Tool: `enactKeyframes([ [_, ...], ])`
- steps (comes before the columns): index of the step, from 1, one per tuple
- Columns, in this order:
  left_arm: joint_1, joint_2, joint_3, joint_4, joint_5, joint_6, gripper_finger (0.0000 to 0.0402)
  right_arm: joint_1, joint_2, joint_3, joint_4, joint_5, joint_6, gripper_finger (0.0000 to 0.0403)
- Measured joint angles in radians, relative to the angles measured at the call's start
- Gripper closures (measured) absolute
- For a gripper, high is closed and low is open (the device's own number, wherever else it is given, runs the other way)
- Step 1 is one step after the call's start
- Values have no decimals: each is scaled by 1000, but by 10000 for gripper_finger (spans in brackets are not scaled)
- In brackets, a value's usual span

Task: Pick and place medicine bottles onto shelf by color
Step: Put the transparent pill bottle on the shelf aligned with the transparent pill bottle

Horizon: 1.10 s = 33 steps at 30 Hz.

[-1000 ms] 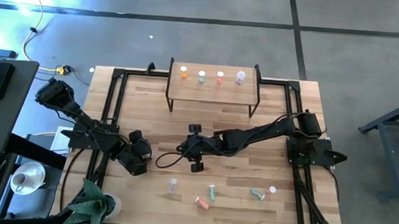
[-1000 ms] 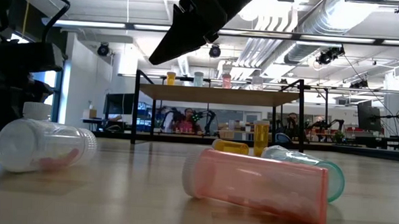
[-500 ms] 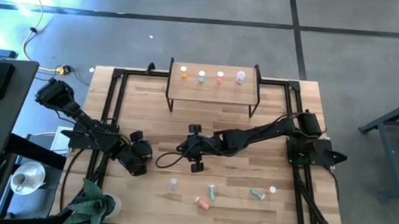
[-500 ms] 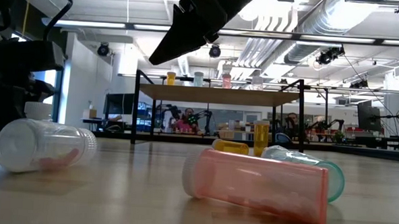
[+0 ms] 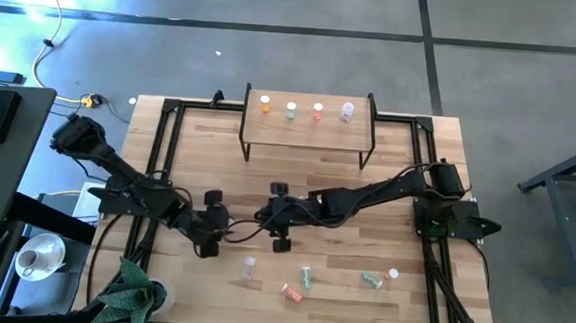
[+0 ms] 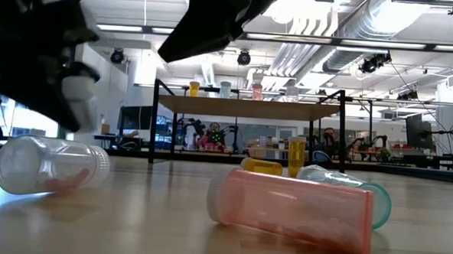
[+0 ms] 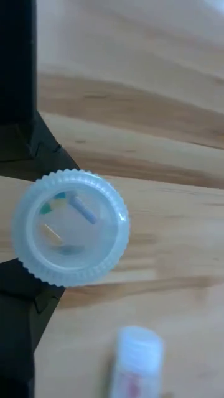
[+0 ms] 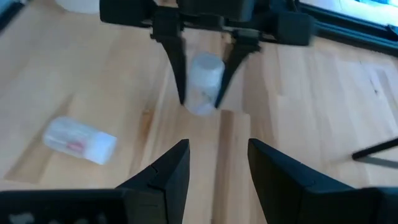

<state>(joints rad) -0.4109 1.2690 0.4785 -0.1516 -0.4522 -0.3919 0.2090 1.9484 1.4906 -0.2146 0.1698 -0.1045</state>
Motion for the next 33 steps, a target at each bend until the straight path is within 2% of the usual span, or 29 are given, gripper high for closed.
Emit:
enactKeyframes([
  [7, 45, 0, 90, 2, 8, 161, 254, 14, 0, 0, 53, -69, -33, 249],
  [15, 69, 0, 138, 0, 10, 266, 254, 14, 0, 0, 139, -74, -88, 249],
  [20, 95, 0, 179, -2, 15, 323, 254, 14, 0, 0, 187, -20, -121, 249],
  [22, 109, 0, 198, -11, 48, 341, 254, 17, 0, 0, 188, 12, -127, 249],
  [25, 128, 0, 228, -37, 94, 352, 254, 17, 0, 24, 151, 24, -132, 249],
  [33, 173, 0, 255, -70, 101, 360, 254, 17, 0, 183, -59, 24, -96, 249],
])
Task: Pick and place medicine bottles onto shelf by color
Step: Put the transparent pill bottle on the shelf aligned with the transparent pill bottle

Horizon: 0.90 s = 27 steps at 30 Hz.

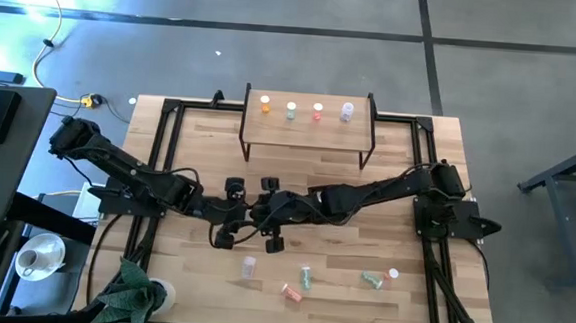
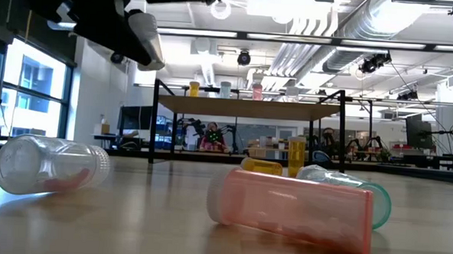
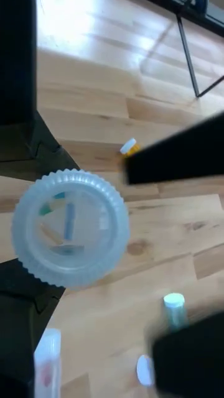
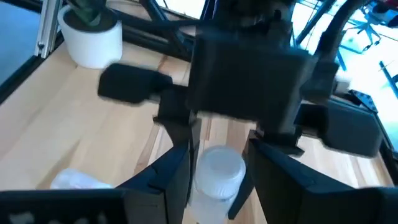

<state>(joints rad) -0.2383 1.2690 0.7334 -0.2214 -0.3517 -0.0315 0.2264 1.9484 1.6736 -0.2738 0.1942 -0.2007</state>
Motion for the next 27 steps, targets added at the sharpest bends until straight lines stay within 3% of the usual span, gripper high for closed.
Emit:
enactKeyframes([
  [5, 17, 0, 0, 2, -1, 1, 254, -11, 0, 64, -73, -6, 72, 249],
  [19, 23, 0, 0, 20, -29, 1, 254, -69, 0, 64, -129, -88, 155, 248],
  [27, 23, 0, 0, 54, -53, -2, 254, -83, 0, 64, -148, -136, 179, 205],
])
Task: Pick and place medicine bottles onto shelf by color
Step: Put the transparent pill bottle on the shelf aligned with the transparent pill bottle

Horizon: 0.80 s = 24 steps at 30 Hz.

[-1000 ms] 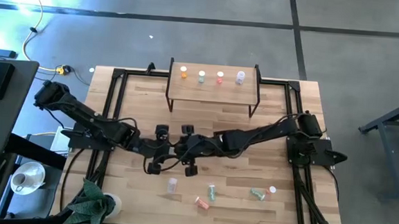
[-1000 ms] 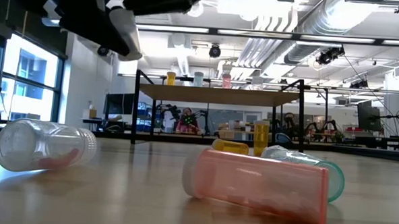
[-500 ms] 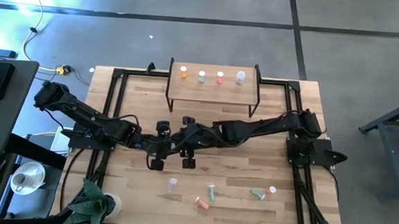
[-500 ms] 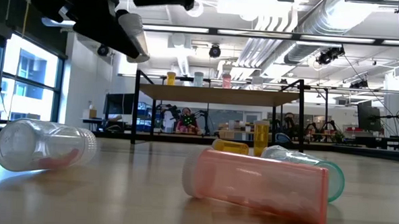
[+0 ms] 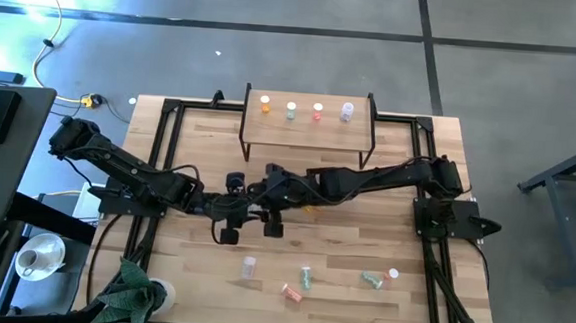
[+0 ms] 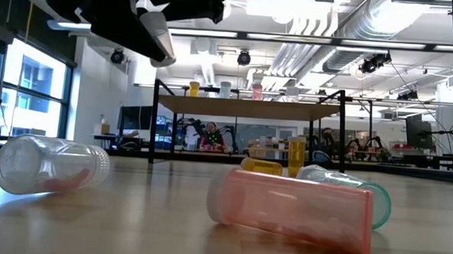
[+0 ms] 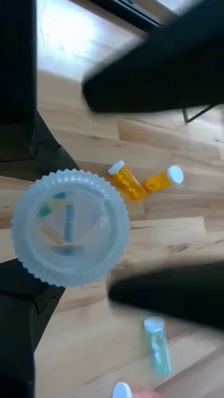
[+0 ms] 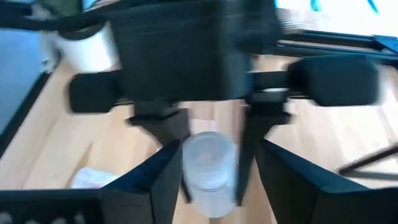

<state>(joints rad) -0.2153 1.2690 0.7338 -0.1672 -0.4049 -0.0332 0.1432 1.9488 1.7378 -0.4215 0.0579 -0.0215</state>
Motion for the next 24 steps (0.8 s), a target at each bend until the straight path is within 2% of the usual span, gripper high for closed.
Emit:
enactKeyframes([
  [4, 0, 0, 0, 20, -3, -16, 254, 3, 0, 0, -2, -22, -21, 191],
  [16, 0, 0, 0, 96, -3, -35, 254, 2, 0, 0, -54, -16, -1, 190],
  [24, 0, 0, 0, 98, -3, -35, 254, 2, 0, 0, -24, -16, -1, 223],
])
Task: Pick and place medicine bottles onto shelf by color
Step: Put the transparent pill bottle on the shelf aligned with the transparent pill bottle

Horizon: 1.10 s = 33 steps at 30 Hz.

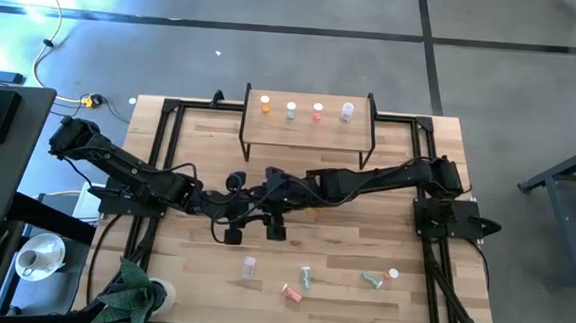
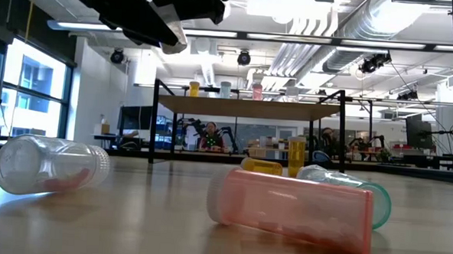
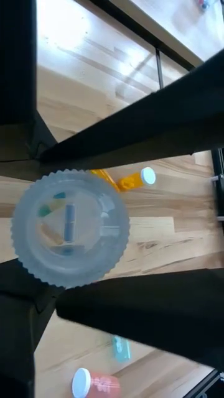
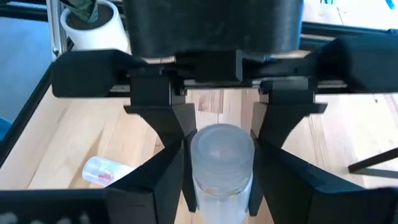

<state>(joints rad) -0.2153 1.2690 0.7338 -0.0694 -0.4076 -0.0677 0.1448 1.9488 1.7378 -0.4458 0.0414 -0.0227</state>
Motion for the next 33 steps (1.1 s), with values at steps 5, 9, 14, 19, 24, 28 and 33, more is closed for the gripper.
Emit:
enactKeyframes([
  [5, 0, 0, 0, 8, 1, 0, 254, 0, 0, 0, -13, 0, 21, 242],
  [9, 0, 0, -1, 13, 2, -2, 254, 0, 0, 0, -14, 2, 23, 266],
  [14, 0, 0, -1, 13, 7, -4, 254, 1, 0, 0, -17, 2, 23, 284],
  [19, 0, 0, -1, 13, 7, -3, 252, 1, 0, 0, -19, 2, 22, 285],
  [24, 0, 0, -1, 14, 6, 1, 233, 1, 0, 0, -19, 1, 23, 286],
  [28, 0, 0, -1, 22, 2, 25, 208, 1, 0, -1, -27, -5, 25, 287],
  [33, 0, 0, -1, 19, -4, 38, 172, 1, 1, -2, -35, -5, 24, 288],
])
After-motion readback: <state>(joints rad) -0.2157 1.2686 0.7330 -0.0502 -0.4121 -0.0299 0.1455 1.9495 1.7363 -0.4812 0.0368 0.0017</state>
